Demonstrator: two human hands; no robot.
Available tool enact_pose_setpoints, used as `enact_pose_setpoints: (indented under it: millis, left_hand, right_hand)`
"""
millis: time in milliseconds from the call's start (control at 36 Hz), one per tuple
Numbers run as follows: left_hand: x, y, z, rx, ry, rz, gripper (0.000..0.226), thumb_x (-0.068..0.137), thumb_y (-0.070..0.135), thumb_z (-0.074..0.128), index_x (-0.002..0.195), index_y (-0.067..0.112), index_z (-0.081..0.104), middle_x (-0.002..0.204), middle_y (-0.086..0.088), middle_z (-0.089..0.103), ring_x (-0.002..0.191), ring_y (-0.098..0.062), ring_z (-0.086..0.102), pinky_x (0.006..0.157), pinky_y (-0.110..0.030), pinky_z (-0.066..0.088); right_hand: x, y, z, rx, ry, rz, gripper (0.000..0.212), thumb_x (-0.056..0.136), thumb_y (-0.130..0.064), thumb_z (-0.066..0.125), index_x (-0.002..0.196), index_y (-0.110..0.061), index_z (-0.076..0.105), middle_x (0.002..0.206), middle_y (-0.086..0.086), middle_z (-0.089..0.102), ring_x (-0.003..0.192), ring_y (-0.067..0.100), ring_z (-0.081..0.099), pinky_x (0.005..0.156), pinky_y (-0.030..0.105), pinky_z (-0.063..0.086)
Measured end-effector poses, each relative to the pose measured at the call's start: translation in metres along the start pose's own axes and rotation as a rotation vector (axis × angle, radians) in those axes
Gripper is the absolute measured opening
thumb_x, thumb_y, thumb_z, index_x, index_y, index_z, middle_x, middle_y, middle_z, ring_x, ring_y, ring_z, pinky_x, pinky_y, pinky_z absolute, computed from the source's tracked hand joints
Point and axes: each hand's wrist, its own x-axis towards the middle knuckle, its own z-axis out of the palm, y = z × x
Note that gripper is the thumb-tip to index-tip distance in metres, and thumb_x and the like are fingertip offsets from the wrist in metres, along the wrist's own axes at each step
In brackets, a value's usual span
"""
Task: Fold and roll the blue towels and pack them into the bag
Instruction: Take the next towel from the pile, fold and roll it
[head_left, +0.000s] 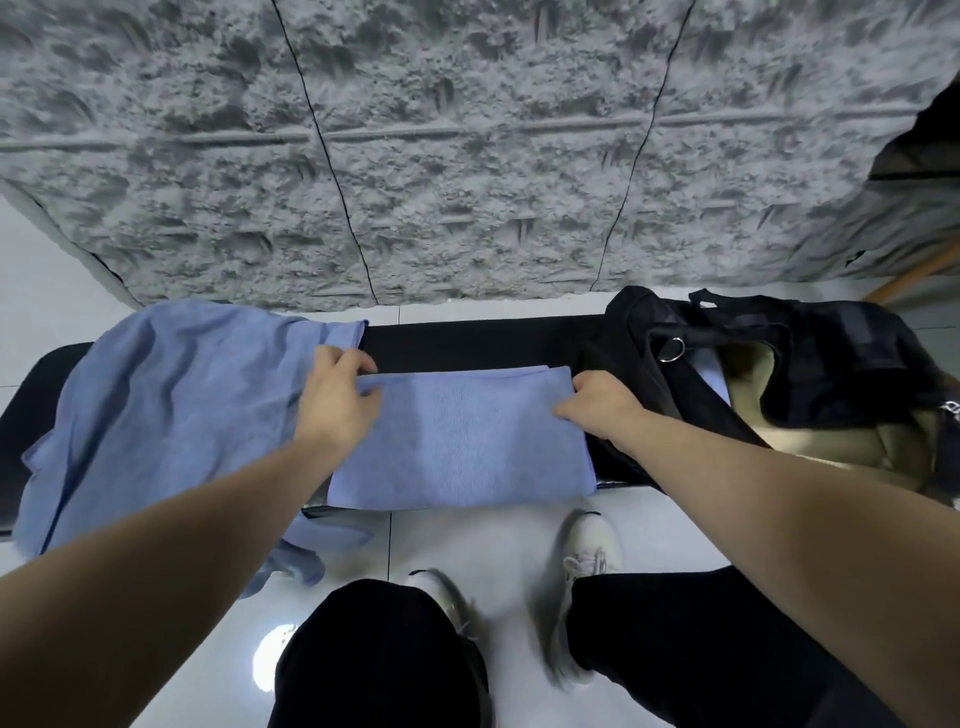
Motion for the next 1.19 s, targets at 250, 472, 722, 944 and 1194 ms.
enact_pose_setpoints:
  millis: [250, 472, 722, 944, 1194]
  left_hand:
    - [-0.033, 0.084, 0.048, -0.537, -0.449, -0.194, 0.007, 0.091, 0.026, 0.063, 0.088, 0.02, 0.061, 0.078, 0.001, 0.064, 0.068, -0.014, 0.059, 0.074, -0.033, 0.054]
    - [-0.042, 0.109, 0.072, -0.847, -0.423, -0.441, 0.037, 0.087, 0.031, 0.071, 0.115, 0.025, 0.046, 0.096, -0.014, 0.07, 0.084, -0.025, 0.071, 0.084, -0.04, 0.059]
    - [-0.034, 0.114, 0.086, -0.36, -0.373, -0.254, 0.01, 0.09, 0.026, 0.066, 0.09, 0.017, 0.063, 0.068, 0.004, 0.054, 0.07, -0.026, 0.061, 0.069, -0.044, 0.055]
    - [-0.033, 0.109, 0.084, -0.65, -0.432, -0.384, 0.021, 0.099, 0.031, 0.054, 0.089, 0.016, 0.063, 0.081, -0.002, 0.056, 0.079, -0.015, 0.054, 0.066, -0.028, 0.056]
    - [-0.037, 0.102, 0.08, -0.72, -0.475, -0.389, 0.021, 0.102, 0.033, 0.047, 0.099, 0.022, 0.064, 0.109, -0.005, 0.067, 0.096, -0.019, 0.064, 0.075, -0.031, 0.057]
  right_hand:
    - [-0.024, 0.014, 0.035, -0.122, 0.24, -0.315, 0.021, 0.087, -0.026, 0.059, 0.107, -0.026, 0.063, 0.109, -0.001, 0.061, 0.103, 0.026, 0.05, 0.091, 0.038, 0.041]
    - [-0.039, 0.029, 0.049, 0.035, 0.116, -0.504, 0.035, 0.083, -0.015, 0.06, 0.116, -0.024, 0.066, 0.118, -0.011, 0.061, 0.107, 0.017, 0.052, 0.097, 0.031, 0.041]
    - [-0.031, 0.032, 0.042, 0.145, 0.195, -0.41, 0.018, 0.093, -0.015, 0.058, 0.111, -0.02, 0.061, 0.107, -0.006, 0.053, 0.081, 0.001, 0.055, 0.072, 0.011, 0.042]
    - [-0.022, 0.029, 0.034, 0.21, 0.157, -0.288, 0.012, 0.09, -0.017, 0.064, 0.102, -0.019, 0.066, 0.092, -0.008, 0.062, 0.081, 0.008, 0.058, 0.07, 0.013, 0.043]
    - [-0.017, 0.02, 0.023, 0.281, 0.289, -0.168, 0.008, 0.09, -0.015, 0.058, 0.094, -0.021, 0.055, 0.062, -0.005, 0.049, 0.057, 0.012, 0.047, 0.059, 0.029, 0.039]
